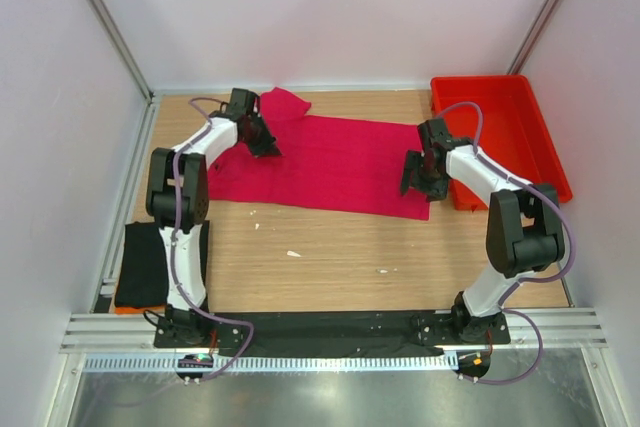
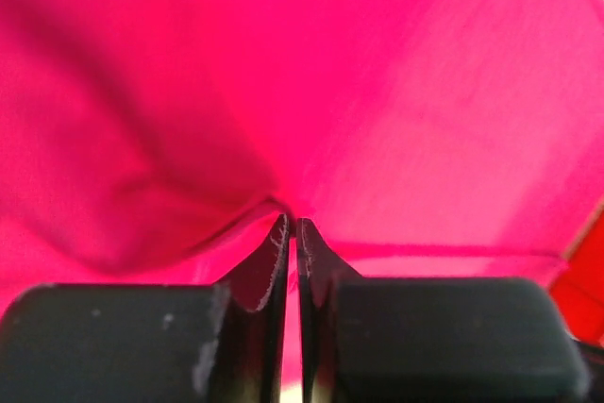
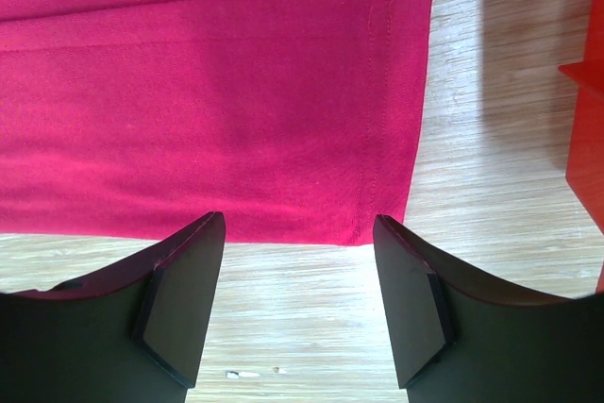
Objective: Fold and stack the t-shirts
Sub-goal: Fold the tshirt
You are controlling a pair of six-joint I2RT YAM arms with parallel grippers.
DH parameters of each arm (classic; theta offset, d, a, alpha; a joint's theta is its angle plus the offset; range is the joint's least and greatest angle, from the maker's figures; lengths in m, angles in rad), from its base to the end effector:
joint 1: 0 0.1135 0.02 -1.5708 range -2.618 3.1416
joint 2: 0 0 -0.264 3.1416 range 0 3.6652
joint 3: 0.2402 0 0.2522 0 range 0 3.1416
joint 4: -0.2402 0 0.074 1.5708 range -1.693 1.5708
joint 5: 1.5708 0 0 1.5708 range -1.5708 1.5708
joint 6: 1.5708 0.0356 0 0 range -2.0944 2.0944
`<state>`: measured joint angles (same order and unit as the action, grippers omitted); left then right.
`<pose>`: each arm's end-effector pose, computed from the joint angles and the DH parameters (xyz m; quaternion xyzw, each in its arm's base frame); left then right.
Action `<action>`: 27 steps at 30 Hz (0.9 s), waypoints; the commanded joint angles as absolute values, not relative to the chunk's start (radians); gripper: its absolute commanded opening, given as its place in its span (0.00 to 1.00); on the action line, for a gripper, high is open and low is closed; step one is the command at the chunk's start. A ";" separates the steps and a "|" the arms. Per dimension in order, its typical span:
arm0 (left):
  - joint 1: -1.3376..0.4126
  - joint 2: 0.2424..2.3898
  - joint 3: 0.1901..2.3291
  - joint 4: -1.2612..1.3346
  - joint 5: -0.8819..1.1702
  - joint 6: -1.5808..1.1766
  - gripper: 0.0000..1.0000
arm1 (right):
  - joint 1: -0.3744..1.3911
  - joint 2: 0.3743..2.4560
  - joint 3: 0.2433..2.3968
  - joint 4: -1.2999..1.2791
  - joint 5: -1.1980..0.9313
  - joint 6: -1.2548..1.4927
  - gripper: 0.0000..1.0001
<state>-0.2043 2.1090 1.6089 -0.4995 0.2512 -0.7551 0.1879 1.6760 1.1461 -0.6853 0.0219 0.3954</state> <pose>0.4464 -0.1015 0.1841 -0.2249 0.9257 -0.2356 0.1925 0.3219 0.0604 0.2013 0.1039 0.9787 0.0405 0.1725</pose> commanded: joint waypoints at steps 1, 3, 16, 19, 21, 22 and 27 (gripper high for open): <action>-0.253 2.170 1.747 -0.509 0.167 -0.640 0.08 | 0.187 1.675 1.158 -0.683 0.014 0.396 0.70; -0.268 2.215 1.831 -0.531 0.137 -0.594 0.19 | 0.187 1.683 1.164 -0.690 0.014 0.396 0.70; -0.275 2.007 1.683 -0.594 0.038 -0.416 0.50 | 0.187 1.677 1.161 -0.669 -0.043 0.414 0.70; -0.175 1.924 1.574 -0.554 0.243 -0.459 0.49 | 0.192 1.689 1.180 -0.571 -0.127 0.403 0.76; -0.126 1.869 1.536 -0.511 0.320 -0.466 0.49 | 0.212 1.700 1.192 -0.482 -0.182 0.387 0.77; -0.085 1.856 1.514 -0.505 0.375 -0.472 0.49 | 0.224 1.719 1.203 -0.413 -0.213 0.376 0.77; -0.003 1.825 1.522 -0.543 0.373 -0.474 0.46 | 0.322 1.804 1.268 -0.169 -0.250 0.408 0.75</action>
